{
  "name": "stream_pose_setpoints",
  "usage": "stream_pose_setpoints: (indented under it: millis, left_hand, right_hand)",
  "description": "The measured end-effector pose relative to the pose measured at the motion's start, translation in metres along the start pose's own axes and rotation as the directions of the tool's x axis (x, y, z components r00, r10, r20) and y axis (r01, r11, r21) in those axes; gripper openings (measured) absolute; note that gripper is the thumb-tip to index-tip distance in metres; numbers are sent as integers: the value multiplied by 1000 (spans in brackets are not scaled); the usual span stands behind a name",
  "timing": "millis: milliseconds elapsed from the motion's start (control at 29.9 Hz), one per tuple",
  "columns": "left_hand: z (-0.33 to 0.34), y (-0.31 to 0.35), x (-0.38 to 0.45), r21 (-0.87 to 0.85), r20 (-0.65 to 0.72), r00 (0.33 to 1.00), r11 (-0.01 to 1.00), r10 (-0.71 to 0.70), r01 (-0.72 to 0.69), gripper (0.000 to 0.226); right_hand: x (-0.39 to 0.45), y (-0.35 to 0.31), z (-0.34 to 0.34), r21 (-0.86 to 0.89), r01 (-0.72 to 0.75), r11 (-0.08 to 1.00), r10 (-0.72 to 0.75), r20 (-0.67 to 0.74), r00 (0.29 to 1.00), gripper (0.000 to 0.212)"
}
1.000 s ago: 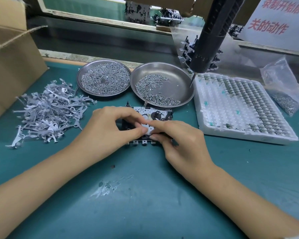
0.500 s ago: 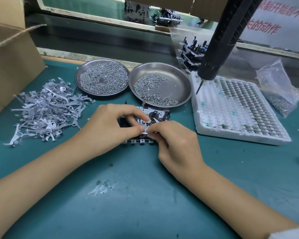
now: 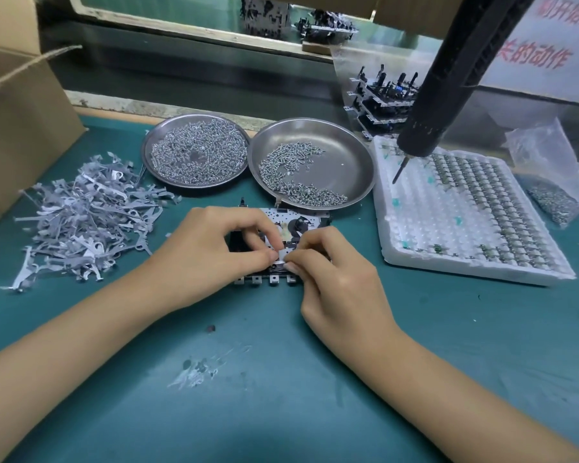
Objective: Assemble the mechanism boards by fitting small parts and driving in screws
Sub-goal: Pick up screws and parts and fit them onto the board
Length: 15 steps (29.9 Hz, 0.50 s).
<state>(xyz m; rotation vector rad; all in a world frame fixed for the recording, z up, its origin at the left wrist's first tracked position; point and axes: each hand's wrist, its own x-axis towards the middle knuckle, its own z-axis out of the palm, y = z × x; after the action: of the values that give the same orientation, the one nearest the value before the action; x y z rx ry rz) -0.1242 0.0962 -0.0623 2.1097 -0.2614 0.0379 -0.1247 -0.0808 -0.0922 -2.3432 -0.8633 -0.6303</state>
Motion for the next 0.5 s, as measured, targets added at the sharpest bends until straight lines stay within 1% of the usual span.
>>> stream_pose_setpoints:
  millis: [100, 167, 234, 301, 367, 501]
  left_hand:
    - [0, -2, 0, 10, -2, 1000, 1000, 15, -15, 24]
    - [0, -3, 0, 5, -2, 1000, 1000, 17, -17, 22]
    - [0, -3, 0, -17, 3, 1000, 1000, 19, -19, 19]
    - [-2, -3, -1, -24, 4, 1000, 999, 30, -30, 20]
    - [-2, -3, -1, -28, 6, 999, 999, 32, -32, 20]
    - [-1, -3, -4, -13, -8, 998, 997, 70, -70, 22]
  right_hand:
    - [0, 1, 2, -5, -9, 1000, 9, -23, 1000, 4]
    - [1, 2, 2, 28, -26, 999, 27, -21, 999, 5]
    - [3, 6, 0, 143, -76, 987, 79, -18, 997, 4]
    - [5, 10, -4, 285, -130, 950, 143, -26, 989, 3]
    - [6, 13, -6, 391, -166, 905, 200, -48, 979, 5]
    - [8, 14, -7, 487, -249, 837, 312, -50, 949, 7]
